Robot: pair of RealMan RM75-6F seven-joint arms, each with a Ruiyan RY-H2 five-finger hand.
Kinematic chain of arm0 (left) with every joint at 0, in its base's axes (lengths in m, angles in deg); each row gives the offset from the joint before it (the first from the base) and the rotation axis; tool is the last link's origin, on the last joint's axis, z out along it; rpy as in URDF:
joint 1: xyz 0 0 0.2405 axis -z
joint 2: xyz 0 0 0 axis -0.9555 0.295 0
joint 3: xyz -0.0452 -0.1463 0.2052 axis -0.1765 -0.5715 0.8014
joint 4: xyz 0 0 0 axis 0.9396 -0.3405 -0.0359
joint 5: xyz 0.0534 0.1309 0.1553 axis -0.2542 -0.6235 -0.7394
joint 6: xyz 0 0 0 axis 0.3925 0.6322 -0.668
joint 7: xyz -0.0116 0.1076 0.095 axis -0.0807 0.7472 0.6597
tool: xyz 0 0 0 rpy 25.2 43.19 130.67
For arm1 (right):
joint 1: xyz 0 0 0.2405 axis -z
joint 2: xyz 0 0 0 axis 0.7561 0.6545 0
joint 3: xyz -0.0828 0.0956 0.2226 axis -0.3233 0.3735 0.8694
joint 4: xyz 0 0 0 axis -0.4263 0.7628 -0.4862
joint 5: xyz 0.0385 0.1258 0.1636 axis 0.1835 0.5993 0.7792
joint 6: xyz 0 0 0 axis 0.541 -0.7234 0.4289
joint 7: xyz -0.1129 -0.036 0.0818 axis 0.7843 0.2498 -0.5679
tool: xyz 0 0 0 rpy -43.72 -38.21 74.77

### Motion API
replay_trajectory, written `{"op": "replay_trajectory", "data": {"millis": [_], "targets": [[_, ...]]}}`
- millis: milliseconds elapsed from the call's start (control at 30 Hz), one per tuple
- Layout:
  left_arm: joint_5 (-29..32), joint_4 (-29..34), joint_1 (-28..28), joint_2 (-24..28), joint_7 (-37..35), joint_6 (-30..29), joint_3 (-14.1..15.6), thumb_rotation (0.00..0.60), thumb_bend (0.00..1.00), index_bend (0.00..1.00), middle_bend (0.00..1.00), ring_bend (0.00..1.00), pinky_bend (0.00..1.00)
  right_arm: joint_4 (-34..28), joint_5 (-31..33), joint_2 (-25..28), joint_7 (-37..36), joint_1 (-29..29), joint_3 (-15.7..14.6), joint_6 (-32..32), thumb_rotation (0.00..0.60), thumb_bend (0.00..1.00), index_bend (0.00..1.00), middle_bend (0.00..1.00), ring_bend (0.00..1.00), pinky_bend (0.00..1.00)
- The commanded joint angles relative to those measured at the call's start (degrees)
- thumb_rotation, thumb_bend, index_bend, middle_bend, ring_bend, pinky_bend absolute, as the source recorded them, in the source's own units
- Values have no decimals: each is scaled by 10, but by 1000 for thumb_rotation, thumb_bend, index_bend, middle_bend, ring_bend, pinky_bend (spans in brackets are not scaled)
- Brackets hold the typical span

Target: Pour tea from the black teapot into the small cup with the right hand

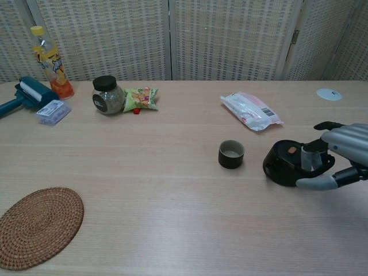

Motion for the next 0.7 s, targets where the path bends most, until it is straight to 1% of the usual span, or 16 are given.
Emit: {"op": "replay_trajectory", "data": {"millis": [33,267,367,633,700], "targets": [[-1,-1,0,0,-1,0,0,600,182,317,287,289,258,2,2,-1,3,0,-1,1,109,0,476,517,409,0],[-1,-3,-1,-1,-2,-1,0,600,183,317,287,289,258,7,5,-6,12,1,-5,2,110,0,489,527,409,0],[-1,-4,-1,-2,-3,-2,0,600,183,332,287,289,258,9,6,-9,17,2,-7,1,110,0,493,531,412,0],[-2,-6,-2,-3,-5,-3,0,600,183,336,287,289,258,15,11,-16,29,3,-11,4,110,0,529,560,440,0],[-2,-6,-2,-3,-5,-4,0,600,183,337,287,289,258,17,13,-18,32,4,-10,3,111,0,547,578,465,0]]}}
